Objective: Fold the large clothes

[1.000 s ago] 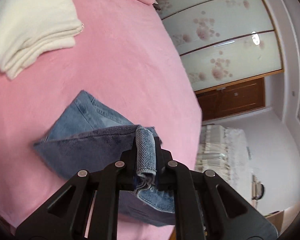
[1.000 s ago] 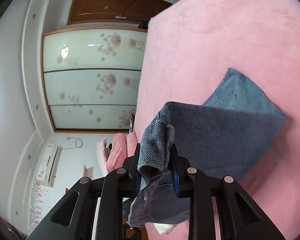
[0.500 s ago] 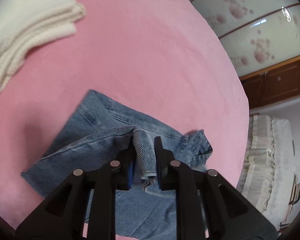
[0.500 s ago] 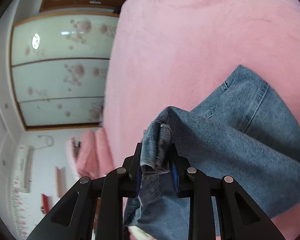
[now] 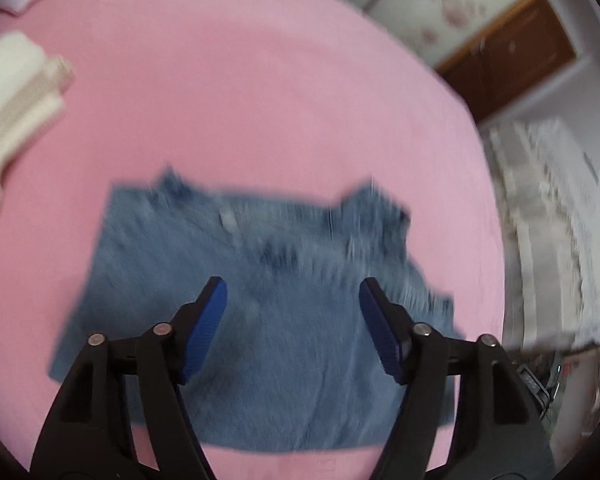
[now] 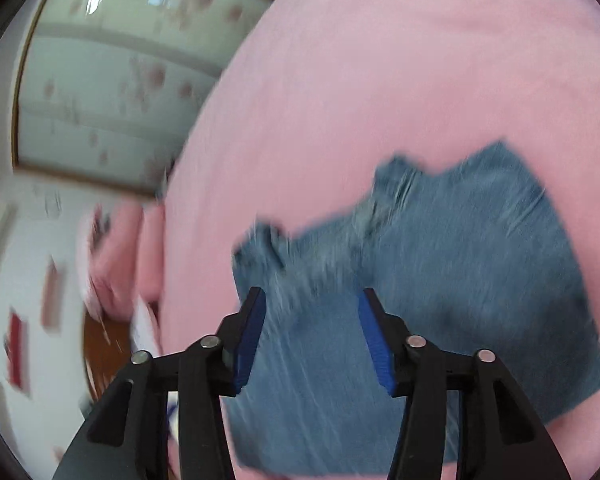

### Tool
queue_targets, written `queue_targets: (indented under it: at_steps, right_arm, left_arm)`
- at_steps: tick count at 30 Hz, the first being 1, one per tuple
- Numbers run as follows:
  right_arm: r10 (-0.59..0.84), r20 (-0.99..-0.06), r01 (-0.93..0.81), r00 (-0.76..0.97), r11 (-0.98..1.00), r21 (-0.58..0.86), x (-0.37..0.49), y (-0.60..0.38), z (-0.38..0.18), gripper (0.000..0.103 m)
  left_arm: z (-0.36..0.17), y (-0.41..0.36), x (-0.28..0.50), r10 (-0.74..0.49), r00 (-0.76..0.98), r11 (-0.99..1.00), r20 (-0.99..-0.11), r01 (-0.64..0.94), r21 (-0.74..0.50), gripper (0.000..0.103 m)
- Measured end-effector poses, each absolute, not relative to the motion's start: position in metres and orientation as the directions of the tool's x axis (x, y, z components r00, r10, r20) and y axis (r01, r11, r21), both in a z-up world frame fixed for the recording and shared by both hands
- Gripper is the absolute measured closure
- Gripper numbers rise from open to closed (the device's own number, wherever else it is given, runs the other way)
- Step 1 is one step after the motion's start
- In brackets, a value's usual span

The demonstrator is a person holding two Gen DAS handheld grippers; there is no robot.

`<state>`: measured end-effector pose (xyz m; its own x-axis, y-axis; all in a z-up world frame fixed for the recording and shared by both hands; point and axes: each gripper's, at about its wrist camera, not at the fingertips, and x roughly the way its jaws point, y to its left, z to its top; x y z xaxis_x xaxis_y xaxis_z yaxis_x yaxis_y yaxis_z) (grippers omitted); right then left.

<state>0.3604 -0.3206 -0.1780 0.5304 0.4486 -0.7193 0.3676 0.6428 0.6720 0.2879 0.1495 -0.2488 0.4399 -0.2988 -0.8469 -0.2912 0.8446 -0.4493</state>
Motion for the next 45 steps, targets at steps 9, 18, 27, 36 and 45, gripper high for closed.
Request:
queue_targets:
  at_steps: [9,18,27,36,45]
  right_arm:
    - [0.576,-0.809,0.178,0.115,0.789,0.588,0.297,-0.171,-0.268,0.100]
    - [0.524,-0.842,0.142,0.125,0.831,0.538,0.293,-0.148,-0.300,0.102]
    - [0.474,-0.835,0.098,0.279,0.851,0.516,0.401,-0.169,-0.315,0.102]
    - [0.398,-0.855,0.150,0.332,0.873,0.464,0.456,-0.202,-0.326,0.103]
    - [0.129,-0.890,0.247,0.437,0.934,0.257,0.437,-0.327,-0.317,0.103]
  left_arm:
    - [-0.337,0.088,0.241,-0.348,0.123,0.893,-0.929,-0.258,-0.368,0.085]
    - [-0.367,0.090,0.247,-0.393,0.137,0.870,-0.909,-0.265,-0.416,0.086]
    - [-0.356,0.087,0.316,-0.267,0.260,0.933,-0.928,-0.173,-0.316,0.086]
    - [-0.349,0.137,0.332,0.062,0.318,0.964,-0.946,-0.265,-0.026,0.088]
    - [-0.345,0.212,0.321,0.156,0.286,0.917,-0.945,-0.397,0.031,0.088]
